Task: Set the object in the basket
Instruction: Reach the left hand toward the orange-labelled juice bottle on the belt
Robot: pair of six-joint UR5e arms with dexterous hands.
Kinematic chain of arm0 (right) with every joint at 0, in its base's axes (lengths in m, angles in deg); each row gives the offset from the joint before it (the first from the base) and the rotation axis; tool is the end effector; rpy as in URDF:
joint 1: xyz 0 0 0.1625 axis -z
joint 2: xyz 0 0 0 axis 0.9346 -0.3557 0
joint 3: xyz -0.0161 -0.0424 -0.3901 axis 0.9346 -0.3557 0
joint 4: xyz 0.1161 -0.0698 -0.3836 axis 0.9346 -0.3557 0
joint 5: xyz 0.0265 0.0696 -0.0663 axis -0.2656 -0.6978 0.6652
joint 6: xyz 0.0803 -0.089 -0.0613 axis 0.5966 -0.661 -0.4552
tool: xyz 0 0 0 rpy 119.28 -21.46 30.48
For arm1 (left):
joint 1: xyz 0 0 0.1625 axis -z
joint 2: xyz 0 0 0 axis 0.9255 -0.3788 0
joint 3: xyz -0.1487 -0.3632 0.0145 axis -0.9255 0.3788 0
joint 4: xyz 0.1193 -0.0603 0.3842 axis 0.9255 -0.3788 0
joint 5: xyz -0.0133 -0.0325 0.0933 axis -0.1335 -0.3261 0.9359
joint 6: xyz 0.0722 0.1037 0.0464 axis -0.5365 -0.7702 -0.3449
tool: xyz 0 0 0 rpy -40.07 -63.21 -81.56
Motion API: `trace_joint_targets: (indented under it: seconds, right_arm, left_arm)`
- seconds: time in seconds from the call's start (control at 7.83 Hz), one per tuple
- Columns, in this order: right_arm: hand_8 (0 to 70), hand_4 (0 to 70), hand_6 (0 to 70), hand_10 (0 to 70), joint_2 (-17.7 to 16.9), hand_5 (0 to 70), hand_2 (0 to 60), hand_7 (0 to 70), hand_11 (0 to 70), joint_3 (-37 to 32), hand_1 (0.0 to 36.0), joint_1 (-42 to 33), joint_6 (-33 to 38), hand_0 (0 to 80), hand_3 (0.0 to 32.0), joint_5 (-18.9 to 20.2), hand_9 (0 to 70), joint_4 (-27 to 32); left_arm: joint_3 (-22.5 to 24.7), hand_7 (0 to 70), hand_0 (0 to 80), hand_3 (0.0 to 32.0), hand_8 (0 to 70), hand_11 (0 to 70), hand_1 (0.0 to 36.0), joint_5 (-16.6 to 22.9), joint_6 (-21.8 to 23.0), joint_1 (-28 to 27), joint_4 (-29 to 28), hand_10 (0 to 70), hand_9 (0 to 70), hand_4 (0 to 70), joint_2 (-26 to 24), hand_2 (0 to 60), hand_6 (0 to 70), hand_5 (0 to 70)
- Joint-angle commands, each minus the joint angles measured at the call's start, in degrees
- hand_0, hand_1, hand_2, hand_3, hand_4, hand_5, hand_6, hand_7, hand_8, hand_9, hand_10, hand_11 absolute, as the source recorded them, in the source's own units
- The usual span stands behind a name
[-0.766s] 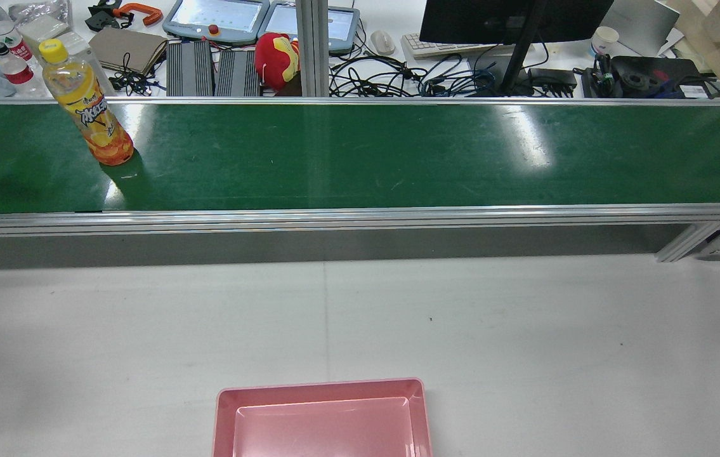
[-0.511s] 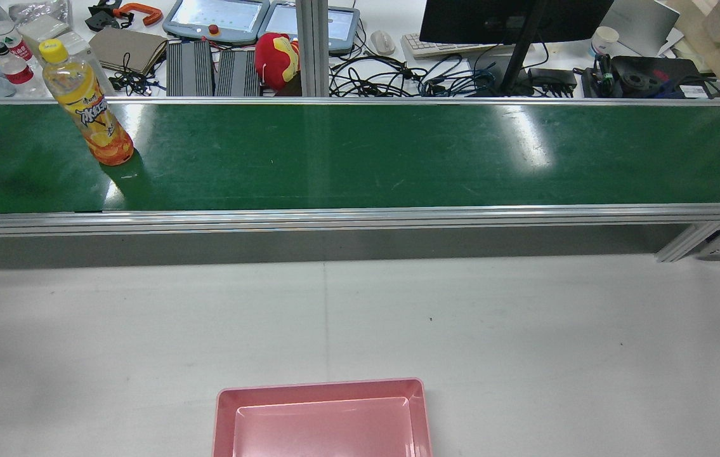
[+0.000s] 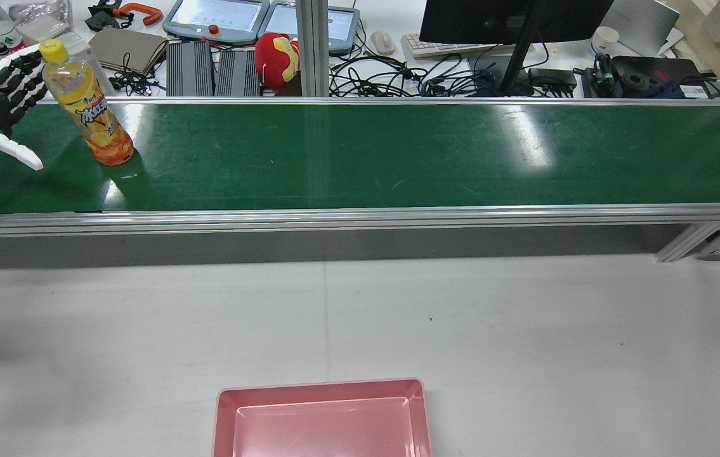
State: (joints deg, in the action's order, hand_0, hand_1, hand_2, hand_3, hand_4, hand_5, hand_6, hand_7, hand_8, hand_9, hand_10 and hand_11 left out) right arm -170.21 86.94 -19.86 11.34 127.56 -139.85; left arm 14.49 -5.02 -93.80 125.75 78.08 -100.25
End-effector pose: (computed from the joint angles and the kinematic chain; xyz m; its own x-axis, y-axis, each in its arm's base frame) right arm 0.1240 -0.5507 0.6206 -0.9944 0.0074 0.1052 -0.1041 0.0916 -0.9903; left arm 0.1659 -0.5906 0.4552 -0.9591 -0.1886 -0.2111 0.1472 0.3045 -0.9411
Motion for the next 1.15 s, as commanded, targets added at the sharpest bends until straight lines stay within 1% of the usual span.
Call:
trace_joint_targets:
  seconds: [0.0,0.13,0.38,0.51,0.64,0.77,1.02]
  right_arm:
    - [0.0,0.0,0.0,0.0,0.0,0.0,0.0,0.0,0.0,0.0,0.0,0.0,0.0,0.0,0.0,0.0,0.0,0.0]
    - [0.0,0.0,0.0,0.0,0.0,0.0,0.0,0.0,0.0,0.0,0.0,0.1,0.0,0.0,0.0,0.0,0.0,0.0]
    - [0.0,0.0,0.0,0.0,0.0,0.0,0.0,0.0,0.0,0.0,0.0,0.0,0.0,0.0,0.0,0.0,0.0,0.0]
    - [0.0,0.0,0.0,0.0,0.0,0.0,0.0,0.0,0.0,0.0,0.0,0.0,0.0,0.0,0.0,0.0,0.0,0.0]
    - [0.0,0.0,0.0,0.0,0.0,0.0,0.0,0.0,0.0,0.0,0.0,0.0,0.0,0.0,0.0,0.0,0.0,0.0]
    - [0.0,0.0,0.0,0.0,0.0,0.0,0.0,0.0,0.0,0.0,0.0,0.1,0.0,0.0,0.0,0.1,0.0,0.1]
    - [0.0,0.0,0.0,0.0,0.0,0.0,0.0,0.0,0.0,0.0,0.0,0.0,0.0,0.0,0.0,0.0,0.0,0.0]
  left_arm:
    - [-1.3,0.0,80.0,1.4,2.4,4.2,6.4,-0.7,-0.5,-1.9,1.3,1.2,3.4,3.2,-3.4,0.0,0.0,14.5]
    - [-1.3,0.0,80.0,0.8,2.6,3.9,6.4,-2.2,-0.5,-2.8,1.3,1.0,3.6,3.2,-3.8,0.0,0.0,15.6]
    - [-1.4,0.0,80.0,0.0,2.9,3.9,6.5,-2.5,0.3,-3.2,0.4,1.1,4.0,3.5,-3.9,0.0,0.0,16.4]
    - [-2.0,0.0,80.0,0.0,3.9,4.4,6.4,-2.6,1.6,-3.3,-0.9,1.4,5.5,3.9,-4.0,0.0,0.0,17.3]
    - [-4.2,0.0,80.0,0.0,4.5,4.6,6.8,-2.5,4.2,-3.3,-2.1,1.5,6.4,3.9,-4.9,0.0,0.0,18.6]
    - [-5.4,0.0,80.0,0.0,4.2,4.4,7.3,-2.5,5.8,-3.4,-2.5,1.4,6.0,3.8,-6.2,0.0,0.0,19.2]
    - [-5.6,0.0,80.0,0.0,3.8,4.7,7.8,-2.3,5.8,-5.0,-0.8,1.5,5.4,4.7,-7.9,0.0,0.0,19.9]
